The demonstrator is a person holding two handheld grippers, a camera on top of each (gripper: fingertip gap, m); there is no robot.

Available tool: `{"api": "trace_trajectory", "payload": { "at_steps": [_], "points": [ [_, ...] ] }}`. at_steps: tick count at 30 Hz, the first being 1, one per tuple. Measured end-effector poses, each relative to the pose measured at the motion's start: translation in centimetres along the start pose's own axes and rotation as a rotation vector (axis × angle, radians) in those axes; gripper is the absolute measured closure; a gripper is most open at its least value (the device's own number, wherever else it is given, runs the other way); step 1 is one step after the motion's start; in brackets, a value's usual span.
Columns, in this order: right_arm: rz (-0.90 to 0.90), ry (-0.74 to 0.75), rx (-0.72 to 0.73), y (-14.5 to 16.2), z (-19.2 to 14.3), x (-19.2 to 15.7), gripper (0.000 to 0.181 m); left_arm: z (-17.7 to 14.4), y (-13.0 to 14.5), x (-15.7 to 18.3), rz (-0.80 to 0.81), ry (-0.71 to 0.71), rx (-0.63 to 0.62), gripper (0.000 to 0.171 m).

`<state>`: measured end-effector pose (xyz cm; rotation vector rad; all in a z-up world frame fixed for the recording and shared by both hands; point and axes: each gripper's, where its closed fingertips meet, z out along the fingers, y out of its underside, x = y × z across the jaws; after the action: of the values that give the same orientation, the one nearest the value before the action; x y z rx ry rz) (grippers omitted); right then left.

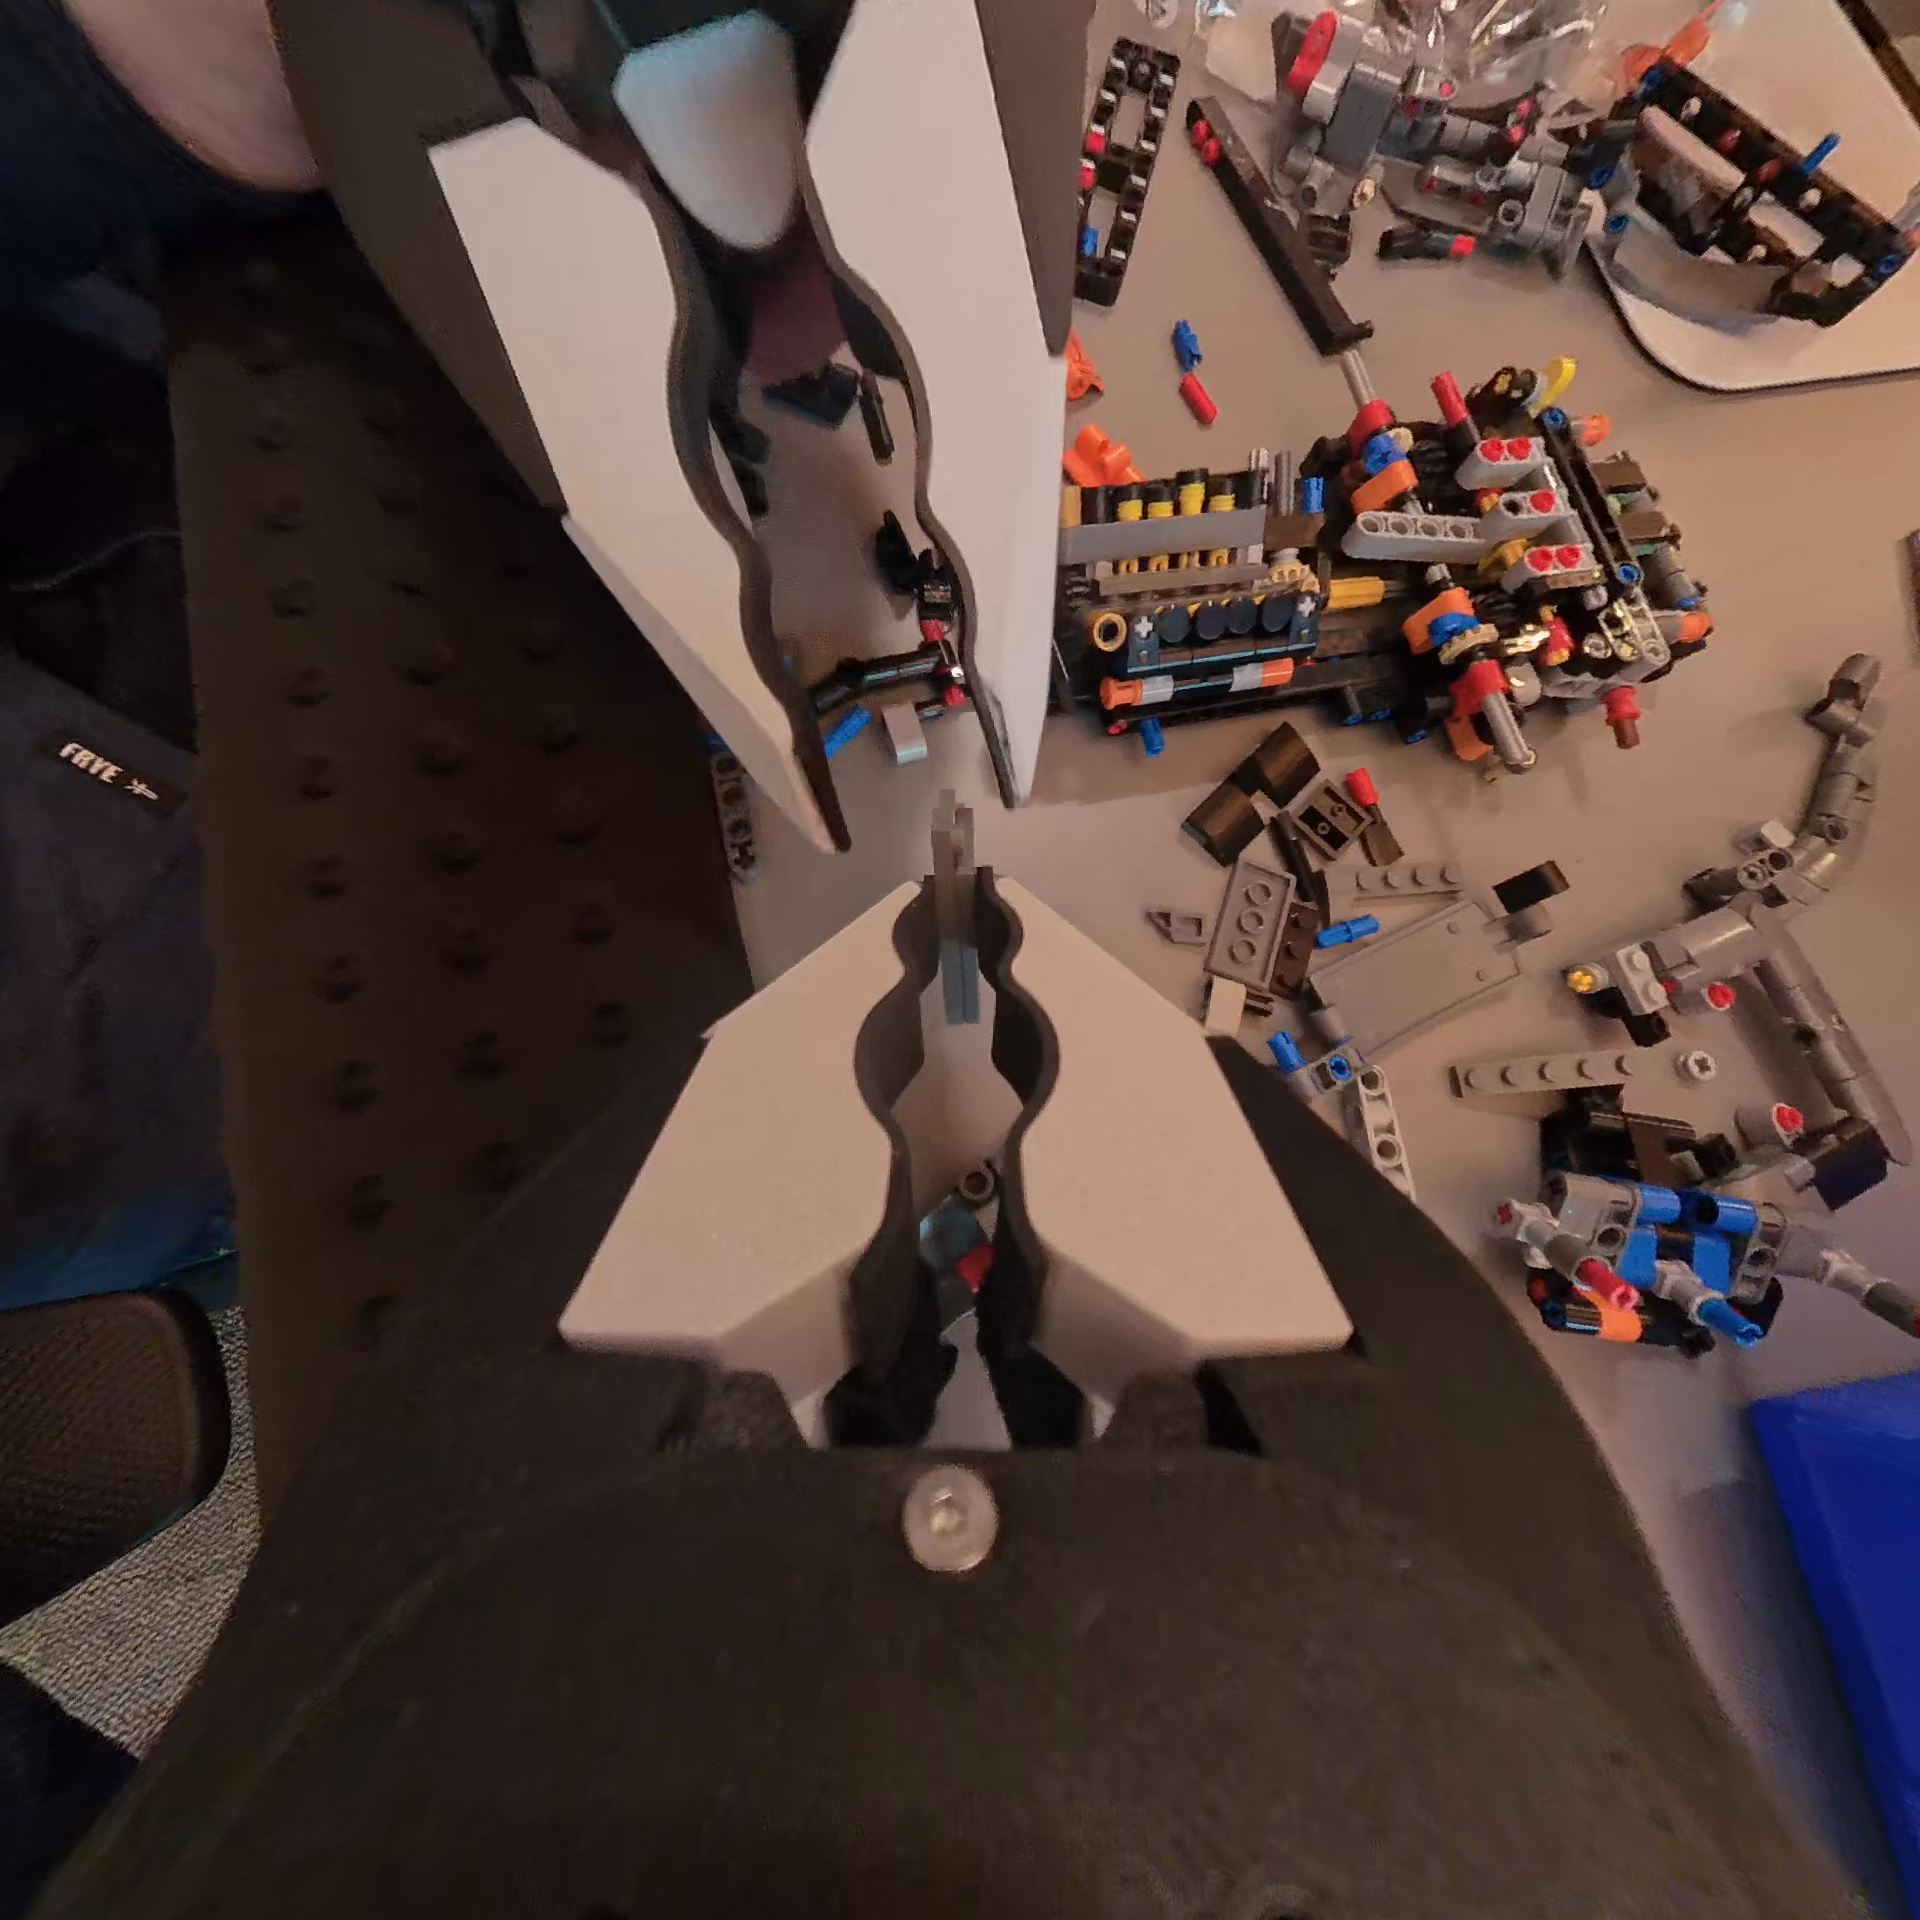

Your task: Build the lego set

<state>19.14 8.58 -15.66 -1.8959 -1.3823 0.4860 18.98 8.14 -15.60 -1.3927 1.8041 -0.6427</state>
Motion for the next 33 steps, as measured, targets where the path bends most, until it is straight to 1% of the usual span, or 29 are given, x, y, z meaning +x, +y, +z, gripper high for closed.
{"api": "trace_trajectory", "payload": {
  "at_steps": [3,6,9,12,15,20,23,25,26,31,33],
  "points": [
    [-0.014,-0.014,0.038,-0.8,-0.2,-0.4,0.178,0.7,0.6,0.1,0.041,-0.026,-0.049,0.161],
    [-0.007,-0.003,0.046,-1.0,-0.2,-0.2,0.176,0.6,0.5,-0.3,0.028,-0.043,-0.050,0.169],
    [0.008,0.000,0.085,-1.5,-0.6,0.0,0.173,0.2,0.1,-0.5,0.000,-0.042,-0.025,0.169],
    [0.015,0.015,0.115,-1.9,-1.0,0.3,0.171,0.2,0.3,-0.6,-0.008,-0.040,-0.034,0.169],
    [0.007,0.028,0.115,-2.0,-1.0,0.5,0.170,0.2,0.5,-0.7,-0.016,-0.040,-0.045,0.169],
    [-0.046,0.072,0.131,-2.5,-1.2,0.6,0.166,0.3,1.1,-0.7,-0.052,-0.023,-0.072,0.169],
    [-0.108,0.078,0.149,-2.9,-1.4,0.1,0.170,0.5,1.2,-0.4,-0.052,-0.011,-0.080,0.169],
    [-0.141,0.079,0.128,-2.7,-1.1,-0.3,0.179,0.6,1.5,-0.4,-0.059,-0.007,-0.094,0.169],
    [-0.149,0.083,0.119,-2.6,-0.9,-0.3,0.179,0.6,1.5,-0.4,-0.062,-0.002,-0.096,0.169],
    [-0.116,0.053,0.134,-2.9,-1.2,-0.5,0.180,0.5,0.9,-0.1,-0.068,0.015,-0.057,0.169],
    [-0.105,0.050,0.147,-3.0,-1.4,-0.4,0.180,0.6,0.8,0.0,-0.080,0.025,-0.046,0.164]
  ]
}}
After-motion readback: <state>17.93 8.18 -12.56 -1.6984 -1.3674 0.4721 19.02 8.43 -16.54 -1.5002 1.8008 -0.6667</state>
